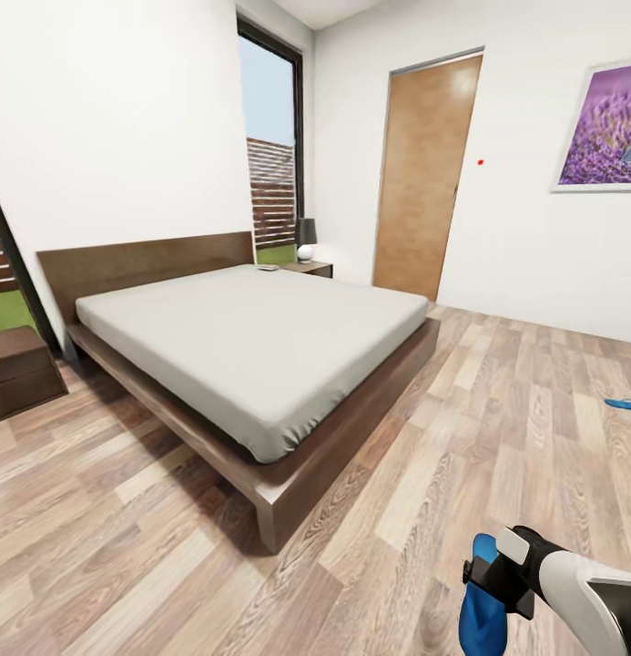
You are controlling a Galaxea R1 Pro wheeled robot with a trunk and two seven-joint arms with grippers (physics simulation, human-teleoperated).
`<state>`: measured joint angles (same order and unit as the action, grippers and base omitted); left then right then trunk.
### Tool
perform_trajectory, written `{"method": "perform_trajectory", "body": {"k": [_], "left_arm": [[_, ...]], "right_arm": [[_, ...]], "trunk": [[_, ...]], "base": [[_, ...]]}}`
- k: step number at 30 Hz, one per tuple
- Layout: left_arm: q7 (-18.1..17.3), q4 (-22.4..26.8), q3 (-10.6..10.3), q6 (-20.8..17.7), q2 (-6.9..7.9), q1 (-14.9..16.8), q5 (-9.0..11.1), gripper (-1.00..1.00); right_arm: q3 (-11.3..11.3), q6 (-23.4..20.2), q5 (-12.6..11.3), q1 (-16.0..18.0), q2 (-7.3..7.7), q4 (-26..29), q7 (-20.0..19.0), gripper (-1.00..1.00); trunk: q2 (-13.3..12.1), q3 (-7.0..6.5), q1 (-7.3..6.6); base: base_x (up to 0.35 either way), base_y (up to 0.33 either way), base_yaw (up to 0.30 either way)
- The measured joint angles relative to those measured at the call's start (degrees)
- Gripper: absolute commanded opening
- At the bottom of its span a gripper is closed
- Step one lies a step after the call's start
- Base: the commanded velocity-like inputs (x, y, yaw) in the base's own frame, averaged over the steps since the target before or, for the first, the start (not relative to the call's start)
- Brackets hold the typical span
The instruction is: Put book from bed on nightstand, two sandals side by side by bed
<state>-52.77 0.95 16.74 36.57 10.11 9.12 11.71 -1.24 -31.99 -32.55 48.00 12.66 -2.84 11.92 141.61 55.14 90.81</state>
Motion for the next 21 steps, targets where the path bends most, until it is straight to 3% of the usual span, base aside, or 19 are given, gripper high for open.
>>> {"method": "perform_trajectory", "body": {"k": [21], "left_arm": [[0.00, -0.01, 0.05, 0.00, 0.07, 0.00, 0.00, 1.00]], "right_arm": [[0.00, 0.00, 0.00, 0.00, 0.00, 0.00, 0.03, -1.00]], "trunk": [[0.00, 0.00, 0.00]], "base": [[0.000, 0.000, -0.237]]}}
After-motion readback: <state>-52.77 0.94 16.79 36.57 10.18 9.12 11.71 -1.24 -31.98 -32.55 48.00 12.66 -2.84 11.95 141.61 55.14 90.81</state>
